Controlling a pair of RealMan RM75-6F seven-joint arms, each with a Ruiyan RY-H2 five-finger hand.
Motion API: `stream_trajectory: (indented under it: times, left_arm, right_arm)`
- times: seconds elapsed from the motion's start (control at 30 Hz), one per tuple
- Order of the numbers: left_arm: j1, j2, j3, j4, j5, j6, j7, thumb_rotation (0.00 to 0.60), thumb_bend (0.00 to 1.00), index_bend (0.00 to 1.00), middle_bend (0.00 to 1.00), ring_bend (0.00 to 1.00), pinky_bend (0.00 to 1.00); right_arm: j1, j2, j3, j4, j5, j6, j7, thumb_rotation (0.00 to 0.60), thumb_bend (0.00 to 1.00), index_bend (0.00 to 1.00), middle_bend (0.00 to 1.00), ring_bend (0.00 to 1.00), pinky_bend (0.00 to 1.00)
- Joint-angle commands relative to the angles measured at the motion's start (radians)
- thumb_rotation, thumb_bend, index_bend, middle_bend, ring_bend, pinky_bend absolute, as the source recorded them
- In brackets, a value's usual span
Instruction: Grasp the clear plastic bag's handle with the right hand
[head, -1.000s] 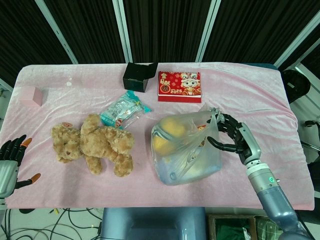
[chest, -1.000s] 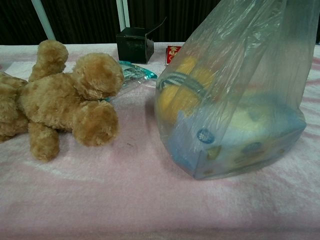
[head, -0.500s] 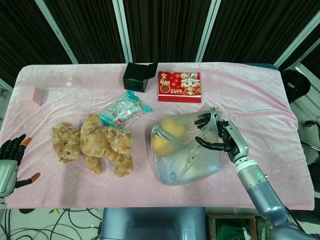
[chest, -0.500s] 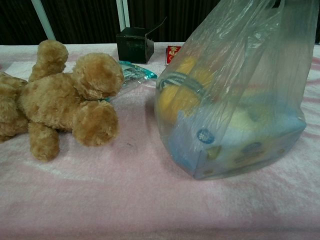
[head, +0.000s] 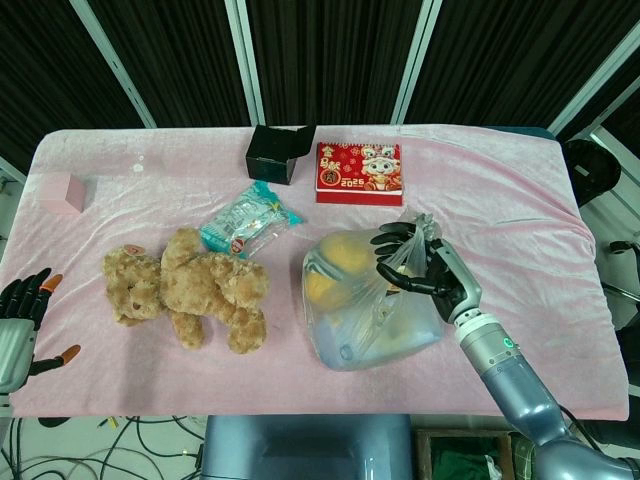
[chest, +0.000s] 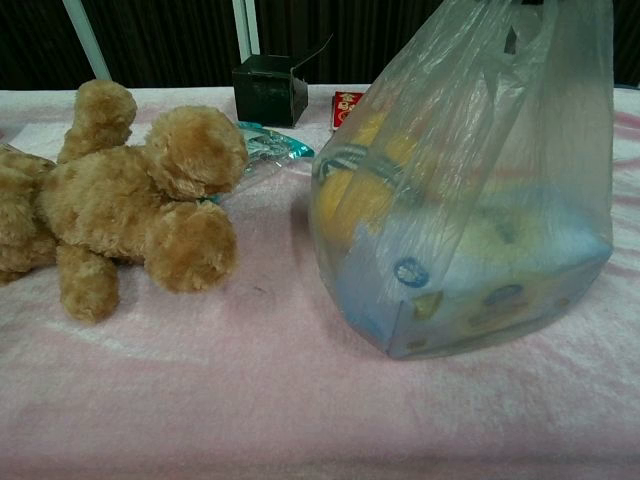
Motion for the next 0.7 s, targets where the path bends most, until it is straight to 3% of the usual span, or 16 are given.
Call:
stream_trajectory:
  times: [0.03, 0.2, 0.43, 0.5, 0.7]
  left_arm:
    - [0.000, 0.000, 0.000, 0.000, -0.001, -0.001, -0.001, 0.600, 0.00, 0.00, 0.00, 0.00, 0.00]
    - [-0.001, 0.001, 0.000, -0.001, 0.000, -0.001, 0.000, 0.600, 0.00, 0.00, 0.00, 0.00, 0.00]
    - [-0.001, 0.002, -0.001, -0.001, -0.001, -0.001, -0.002, 0.600, 0.00, 0.00, 0.00, 0.00, 0.00]
    - [-0.001, 0.002, -0.001, -0.001, -0.001, -0.002, -0.002, 0.600, 0.00, 0.00, 0.00, 0.00, 0.00]
    - [-0.001, 0.002, 0.000, -0.001, -0.001, -0.002, -0.002, 0.600, 0.00, 0.00, 0.00, 0.00, 0.00]
  right_arm:
    - [0.006, 0.029, 0.049, 0.017, 0.066, -0.085, 0.070, 0.600, 0.16, 0.35, 0.35, 0.33, 0.29]
    - [-0.004, 0.061, 0.112, 0.048, 0.122, -0.209, 0.171, 0.600, 0.16, 0.40, 0.40, 0.38, 0.35]
    - [-0.025, 0.092, 0.185, 0.104, 0.156, -0.360, 0.270, 0.600, 0.18, 0.50, 0.50, 0.48, 0.55]
    - [-0.023, 0.098, 0.185, 0.112, 0.150, -0.365, 0.264, 0.600, 0.25, 0.56, 0.55, 0.54, 0.62]
    - [0.006, 0.109, 0.156, 0.111, 0.170, -0.309, 0.233, 0.600, 0.61, 0.82, 0.82, 0.80, 0.87]
